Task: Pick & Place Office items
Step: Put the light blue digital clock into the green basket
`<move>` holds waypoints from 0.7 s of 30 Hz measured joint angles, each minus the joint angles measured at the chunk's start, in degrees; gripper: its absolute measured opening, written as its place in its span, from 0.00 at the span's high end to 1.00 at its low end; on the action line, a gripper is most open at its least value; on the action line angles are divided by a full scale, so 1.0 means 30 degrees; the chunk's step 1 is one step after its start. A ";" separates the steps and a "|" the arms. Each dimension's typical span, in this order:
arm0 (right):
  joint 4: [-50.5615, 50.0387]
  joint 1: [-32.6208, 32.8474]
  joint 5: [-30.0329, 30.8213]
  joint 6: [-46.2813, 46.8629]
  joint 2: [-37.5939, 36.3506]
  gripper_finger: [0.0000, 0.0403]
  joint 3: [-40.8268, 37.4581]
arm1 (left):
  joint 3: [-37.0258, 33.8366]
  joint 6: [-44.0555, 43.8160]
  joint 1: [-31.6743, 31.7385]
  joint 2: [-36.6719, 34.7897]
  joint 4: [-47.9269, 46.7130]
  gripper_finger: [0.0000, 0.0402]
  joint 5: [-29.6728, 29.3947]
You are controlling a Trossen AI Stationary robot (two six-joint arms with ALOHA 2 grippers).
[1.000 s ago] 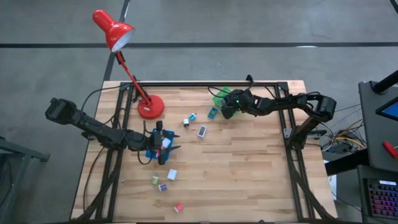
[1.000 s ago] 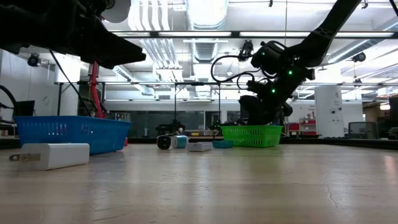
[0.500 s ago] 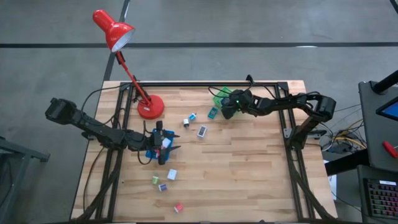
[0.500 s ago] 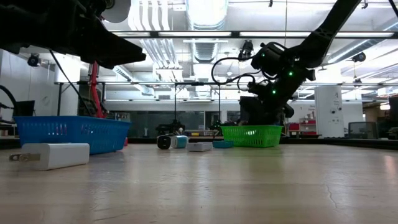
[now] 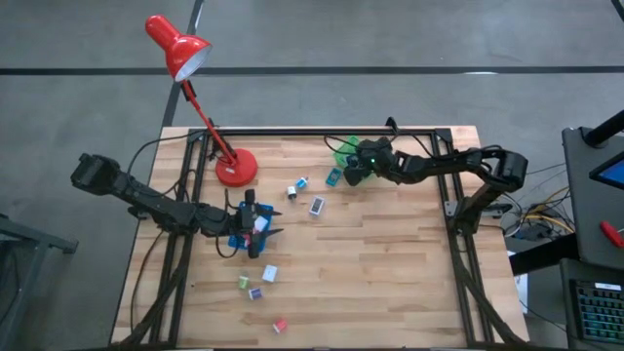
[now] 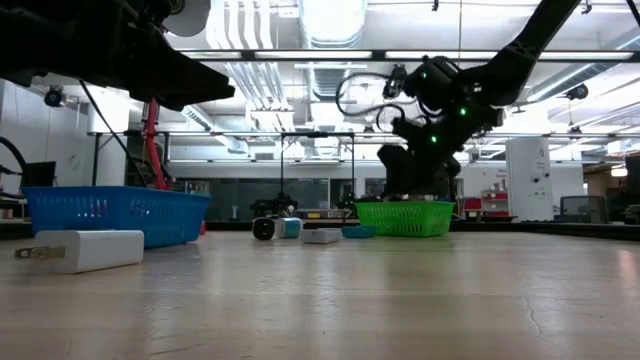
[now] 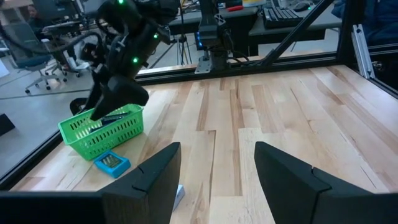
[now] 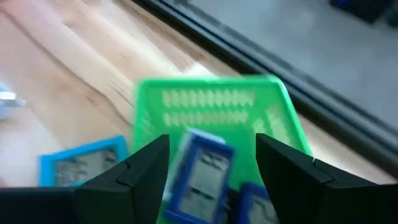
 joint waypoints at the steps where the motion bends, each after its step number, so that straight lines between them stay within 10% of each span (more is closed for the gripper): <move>1: 0.0318 0.0179 -0.0007 -0.0349 -0.0069 0.42 0.0000 | 0.0000 0.0000 -0.0005 0.0002 0.0000 0.48 0.0000; 21: 0.2749 0.4345 -0.0807 -0.5318 -0.0318 0.42 0.0007 | 0.0008 -0.0002 -0.0007 0.0005 -0.0004 0.48 0.1202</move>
